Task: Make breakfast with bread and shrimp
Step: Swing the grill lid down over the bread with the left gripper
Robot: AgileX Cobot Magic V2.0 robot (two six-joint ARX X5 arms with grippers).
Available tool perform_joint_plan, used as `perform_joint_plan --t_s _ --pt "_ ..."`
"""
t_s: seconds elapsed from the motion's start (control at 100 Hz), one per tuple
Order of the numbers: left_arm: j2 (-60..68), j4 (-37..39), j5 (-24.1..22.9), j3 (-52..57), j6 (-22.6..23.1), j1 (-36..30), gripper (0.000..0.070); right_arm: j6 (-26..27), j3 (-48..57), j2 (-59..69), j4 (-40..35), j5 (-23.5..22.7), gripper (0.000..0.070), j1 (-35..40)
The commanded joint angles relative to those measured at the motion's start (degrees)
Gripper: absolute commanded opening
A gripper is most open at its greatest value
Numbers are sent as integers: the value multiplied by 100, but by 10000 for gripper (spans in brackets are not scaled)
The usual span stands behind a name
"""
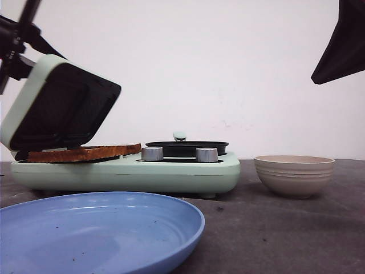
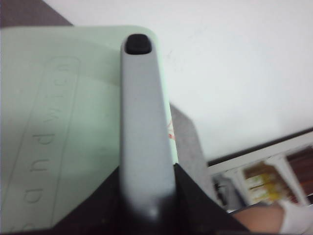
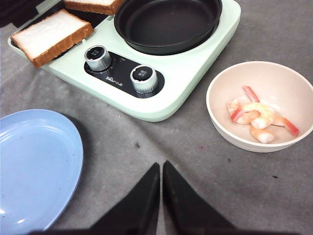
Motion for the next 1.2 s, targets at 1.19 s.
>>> perform_joint_plan --t_s 1.19 --pt "754 -2177 -2570 -22 3165 -1554 268 125 15 39 22 2 0 50"
